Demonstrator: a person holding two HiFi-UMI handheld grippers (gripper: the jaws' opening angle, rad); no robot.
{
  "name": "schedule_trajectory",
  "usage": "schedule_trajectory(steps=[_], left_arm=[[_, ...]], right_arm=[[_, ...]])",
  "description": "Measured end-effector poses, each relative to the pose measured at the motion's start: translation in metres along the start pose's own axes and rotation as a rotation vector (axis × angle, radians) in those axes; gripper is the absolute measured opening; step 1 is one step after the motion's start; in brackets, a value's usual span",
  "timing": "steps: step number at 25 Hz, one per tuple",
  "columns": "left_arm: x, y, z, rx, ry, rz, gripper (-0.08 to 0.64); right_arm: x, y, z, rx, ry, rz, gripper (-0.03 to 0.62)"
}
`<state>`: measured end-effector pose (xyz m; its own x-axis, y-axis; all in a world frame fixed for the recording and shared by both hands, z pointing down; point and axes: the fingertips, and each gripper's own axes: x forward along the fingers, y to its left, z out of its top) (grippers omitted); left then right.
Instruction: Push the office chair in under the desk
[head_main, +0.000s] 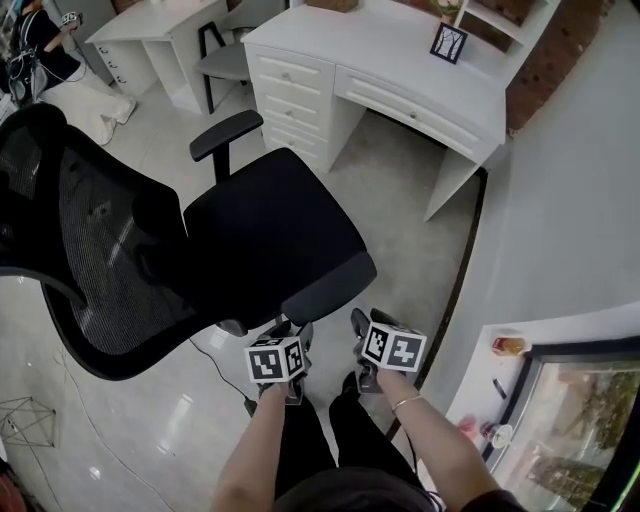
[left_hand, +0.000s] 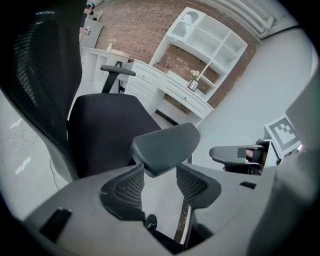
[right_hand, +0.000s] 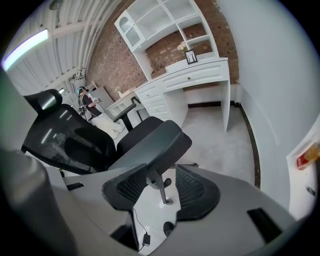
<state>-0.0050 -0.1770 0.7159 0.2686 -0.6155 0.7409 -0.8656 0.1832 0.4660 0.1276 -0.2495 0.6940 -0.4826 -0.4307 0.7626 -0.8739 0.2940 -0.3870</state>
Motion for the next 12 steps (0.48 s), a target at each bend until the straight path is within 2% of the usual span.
schedule_trajectory(steps=[4, 8, 12], left_arm=[[0.015, -0.019, 0.008, -0.002, 0.008, -0.009, 0.186], [0.019, -0.044, 0.019, -0.006, -0.023, -0.006, 0.186], [0.003, -0.077, 0.039, 0.060, -0.104, -0.010, 0.186]], right_arm=[[-0.009, -0.018, 0.010, 0.007, -0.018, -0.005, 0.176], [-0.023, -0.035, 0.020, 0.009, -0.043, -0.006, 0.175], [-0.039, -0.039, 0.034, -0.011, -0.085, 0.016, 0.171]])
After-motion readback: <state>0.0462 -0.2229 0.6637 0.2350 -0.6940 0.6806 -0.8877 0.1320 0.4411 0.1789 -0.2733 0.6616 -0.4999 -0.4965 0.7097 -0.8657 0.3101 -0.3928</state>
